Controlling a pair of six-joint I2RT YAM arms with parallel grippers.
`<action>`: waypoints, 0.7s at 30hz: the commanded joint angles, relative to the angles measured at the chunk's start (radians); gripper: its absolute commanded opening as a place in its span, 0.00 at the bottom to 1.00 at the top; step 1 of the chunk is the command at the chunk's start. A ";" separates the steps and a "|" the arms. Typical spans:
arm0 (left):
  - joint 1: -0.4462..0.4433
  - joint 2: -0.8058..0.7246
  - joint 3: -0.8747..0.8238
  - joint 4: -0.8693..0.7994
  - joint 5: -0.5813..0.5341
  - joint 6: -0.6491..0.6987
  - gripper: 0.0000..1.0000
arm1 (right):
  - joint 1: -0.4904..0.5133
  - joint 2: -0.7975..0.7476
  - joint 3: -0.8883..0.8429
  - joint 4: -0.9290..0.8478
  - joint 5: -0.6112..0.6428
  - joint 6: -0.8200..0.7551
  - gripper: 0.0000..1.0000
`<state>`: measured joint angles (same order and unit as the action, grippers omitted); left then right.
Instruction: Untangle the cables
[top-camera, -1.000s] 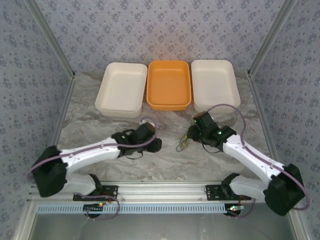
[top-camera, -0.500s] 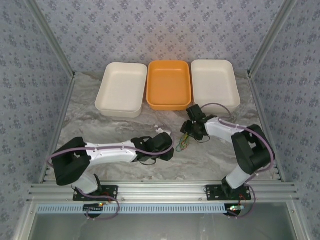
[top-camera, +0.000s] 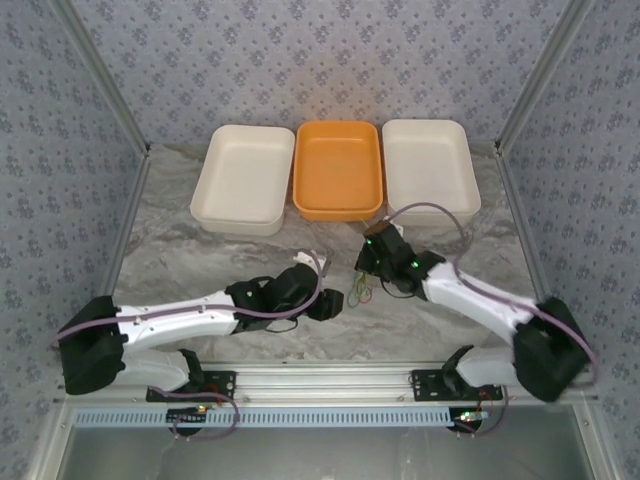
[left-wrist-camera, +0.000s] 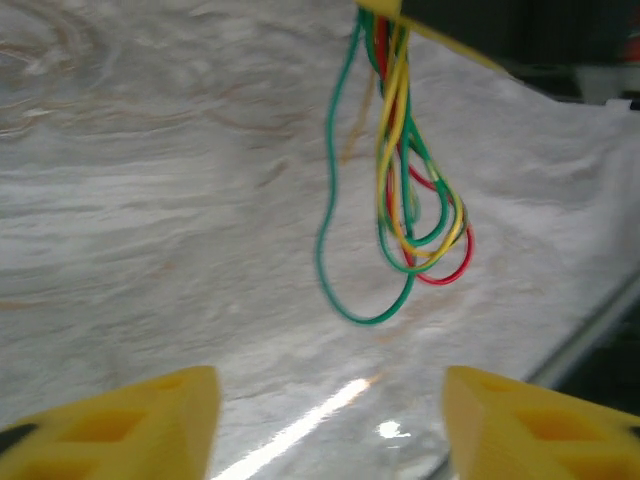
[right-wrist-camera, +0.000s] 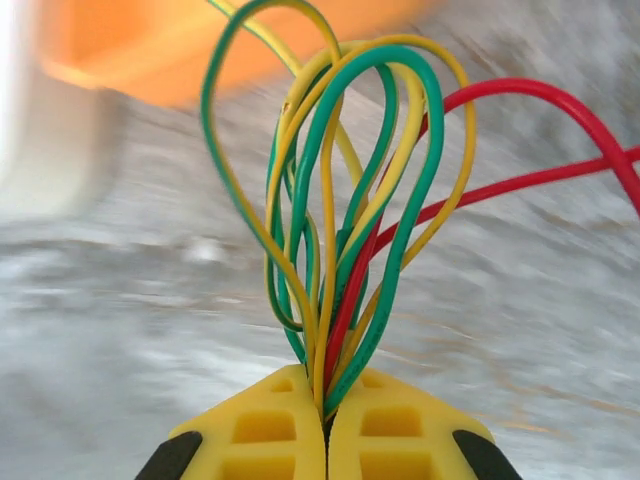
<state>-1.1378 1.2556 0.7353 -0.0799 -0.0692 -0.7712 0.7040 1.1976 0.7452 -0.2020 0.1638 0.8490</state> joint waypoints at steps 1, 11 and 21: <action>0.028 -0.034 -0.031 0.224 0.185 -0.032 0.70 | -0.007 -0.117 -0.068 0.151 -0.018 -0.027 0.00; 0.056 -0.023 0.049 0.092 0.275 0.266 0.80 | 0.004 -0.162 0.002 0.119 -0.272 -0.069 0.00; 0.053 0.117 0.080 0.102 0.030 0.329 0.80 | 0.024 -0.140 0.022 0.111 -0.342 -0.013 0.00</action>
<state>-1.0847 1.3586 0.7761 0.0113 0.0574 -0.4881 0.7162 1.0519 0.7334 -0.0845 -0.1360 0.8051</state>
